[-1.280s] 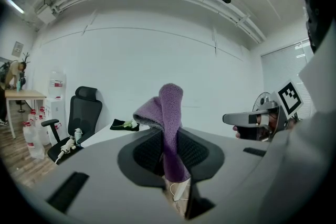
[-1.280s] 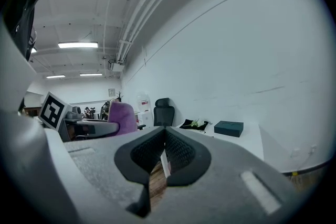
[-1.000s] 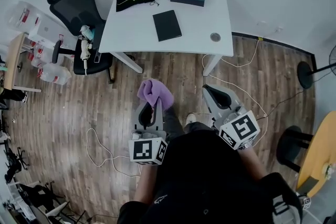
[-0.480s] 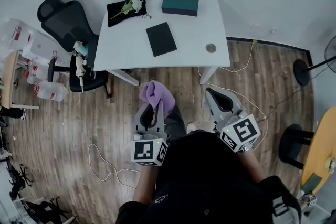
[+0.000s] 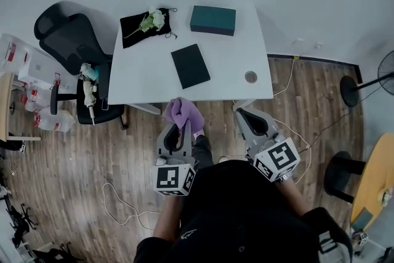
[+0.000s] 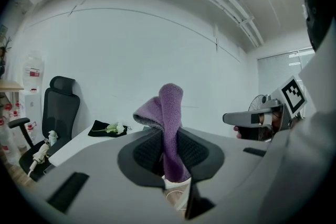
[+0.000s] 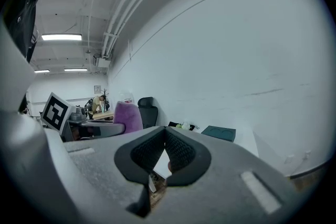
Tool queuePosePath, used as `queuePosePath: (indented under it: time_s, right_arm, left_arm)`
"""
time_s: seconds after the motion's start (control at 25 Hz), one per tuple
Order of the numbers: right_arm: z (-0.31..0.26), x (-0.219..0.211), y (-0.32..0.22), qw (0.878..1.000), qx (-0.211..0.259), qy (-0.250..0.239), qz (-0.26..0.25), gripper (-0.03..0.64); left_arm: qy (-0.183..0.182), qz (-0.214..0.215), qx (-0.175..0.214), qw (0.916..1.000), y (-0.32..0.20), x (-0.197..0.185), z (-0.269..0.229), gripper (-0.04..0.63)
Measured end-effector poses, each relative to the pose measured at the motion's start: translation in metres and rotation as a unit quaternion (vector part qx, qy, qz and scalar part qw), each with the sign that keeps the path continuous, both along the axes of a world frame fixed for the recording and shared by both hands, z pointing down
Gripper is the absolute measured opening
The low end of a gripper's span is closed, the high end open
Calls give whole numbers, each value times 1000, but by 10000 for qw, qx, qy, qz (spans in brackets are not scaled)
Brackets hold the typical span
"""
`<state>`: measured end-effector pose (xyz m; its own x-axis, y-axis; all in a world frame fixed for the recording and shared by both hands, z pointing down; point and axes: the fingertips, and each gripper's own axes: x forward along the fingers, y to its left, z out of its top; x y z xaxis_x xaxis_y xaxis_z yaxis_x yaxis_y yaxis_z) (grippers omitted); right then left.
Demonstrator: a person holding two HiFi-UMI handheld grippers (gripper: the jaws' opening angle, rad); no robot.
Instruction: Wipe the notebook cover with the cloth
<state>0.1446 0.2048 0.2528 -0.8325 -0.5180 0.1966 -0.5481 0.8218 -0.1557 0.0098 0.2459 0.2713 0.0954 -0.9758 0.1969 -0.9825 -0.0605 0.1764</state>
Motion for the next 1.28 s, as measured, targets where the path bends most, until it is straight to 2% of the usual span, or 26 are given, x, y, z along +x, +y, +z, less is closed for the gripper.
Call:
queuePosePath:
  time_s: [0.72,1.04,1.28]
  right_arm:
    - [6,-86,-115,9992,-33,174,359,3]
    - [6,-116,-141,9983,83,280,499,3]
    - [14,-121,-151,9979,-110,335,545,3]
  left_arm:
    - [67,546,40,9985,-134,-81,-1,67]
    - [126,691,-63,9975,-166,-111,12,67]
    - [265,698,-227,9970,-179,-117,27,67]
